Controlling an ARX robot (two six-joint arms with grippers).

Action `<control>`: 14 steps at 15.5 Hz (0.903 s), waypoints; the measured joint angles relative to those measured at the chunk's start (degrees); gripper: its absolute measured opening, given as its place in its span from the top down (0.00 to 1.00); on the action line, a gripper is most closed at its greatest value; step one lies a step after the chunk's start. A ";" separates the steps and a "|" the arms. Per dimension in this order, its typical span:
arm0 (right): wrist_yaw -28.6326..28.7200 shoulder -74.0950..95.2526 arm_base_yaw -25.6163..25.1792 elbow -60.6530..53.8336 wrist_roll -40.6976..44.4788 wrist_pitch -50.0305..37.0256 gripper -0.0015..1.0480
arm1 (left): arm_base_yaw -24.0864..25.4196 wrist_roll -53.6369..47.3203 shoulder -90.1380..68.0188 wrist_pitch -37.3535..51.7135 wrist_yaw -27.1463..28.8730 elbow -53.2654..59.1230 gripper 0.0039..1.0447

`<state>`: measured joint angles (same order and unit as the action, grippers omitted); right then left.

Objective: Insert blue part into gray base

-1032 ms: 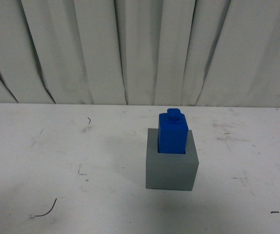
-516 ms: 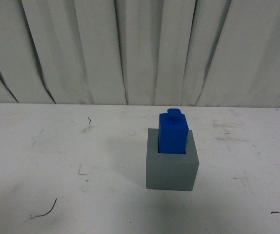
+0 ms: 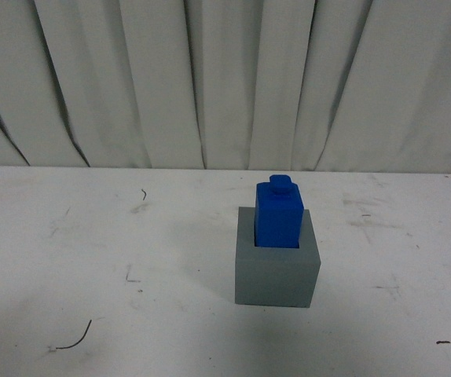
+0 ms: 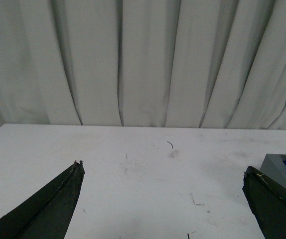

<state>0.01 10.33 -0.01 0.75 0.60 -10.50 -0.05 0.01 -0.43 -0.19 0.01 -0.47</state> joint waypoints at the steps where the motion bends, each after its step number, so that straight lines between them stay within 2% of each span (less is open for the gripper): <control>1: 0.00 -0.96 0.00 0.02 0.00 1.44 0.98 | 0.00 0.00 0.00 0.00 0.00 0.00 0.06; 2: 0.02 -5.01 -0.02 0.02 0.02 8.02 0.98 | 0.00 -0.02 0.00 0.00 -0.02 0.00 0.06; 3: -0.02 -8.57 0.00 0.02 -0.02 11.02 0.98 | 0.00 0.00 0.00 0.02 0.07 0.00 0.06; 8: -0.02 -10.10 0.00 0.02 0.02 10.71 0.97 | 0.00 0.00 0.00 0.04 0.00 0.00 0.06; 14: -0.02 -10.12 0.00 0.02 0.00 10.73 0.28 | 0.00 0.00 0.00 0.02 -0.02 0.00 0.06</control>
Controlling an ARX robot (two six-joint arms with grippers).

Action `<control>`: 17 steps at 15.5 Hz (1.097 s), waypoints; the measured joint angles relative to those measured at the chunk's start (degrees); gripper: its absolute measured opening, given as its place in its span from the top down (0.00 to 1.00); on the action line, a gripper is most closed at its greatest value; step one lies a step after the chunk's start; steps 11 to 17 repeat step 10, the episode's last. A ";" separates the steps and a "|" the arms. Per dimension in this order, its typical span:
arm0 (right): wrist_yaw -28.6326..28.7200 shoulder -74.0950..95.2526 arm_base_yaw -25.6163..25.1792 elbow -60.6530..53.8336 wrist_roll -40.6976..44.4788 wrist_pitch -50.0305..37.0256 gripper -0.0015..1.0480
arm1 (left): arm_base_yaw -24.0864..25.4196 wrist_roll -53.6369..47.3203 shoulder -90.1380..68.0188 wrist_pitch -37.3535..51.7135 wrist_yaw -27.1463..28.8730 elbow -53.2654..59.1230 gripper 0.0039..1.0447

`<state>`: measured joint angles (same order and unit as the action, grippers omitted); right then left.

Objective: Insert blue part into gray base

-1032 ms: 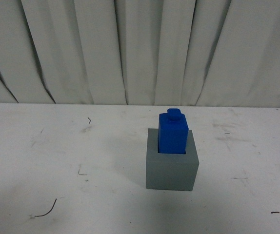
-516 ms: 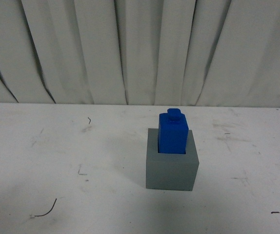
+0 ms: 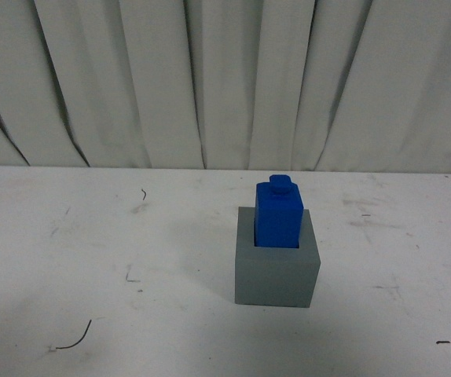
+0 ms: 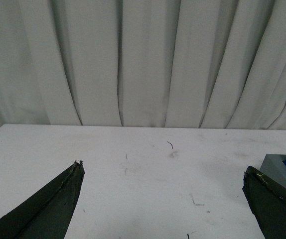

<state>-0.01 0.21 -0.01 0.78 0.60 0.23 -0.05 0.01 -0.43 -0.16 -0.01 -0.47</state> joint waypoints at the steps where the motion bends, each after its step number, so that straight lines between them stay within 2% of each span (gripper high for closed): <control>1: 0.00 0.00 0.00 0.00 0.00 0.00 0.16 | 0.00 0.00 0.00 0.00 0.00 0.00 0.06; 2: 0.00 0.00 0.00 0.00 0.00 0.00 0.06 | 0.00 0.00 0.00 0.00 0.00 0.00 0.06; 17: 0.00 0.00 0.00 0.00 -0.11 -0.02 0.06 | 0.00 0.00 0.00 0.00 0.02 0.00 0.06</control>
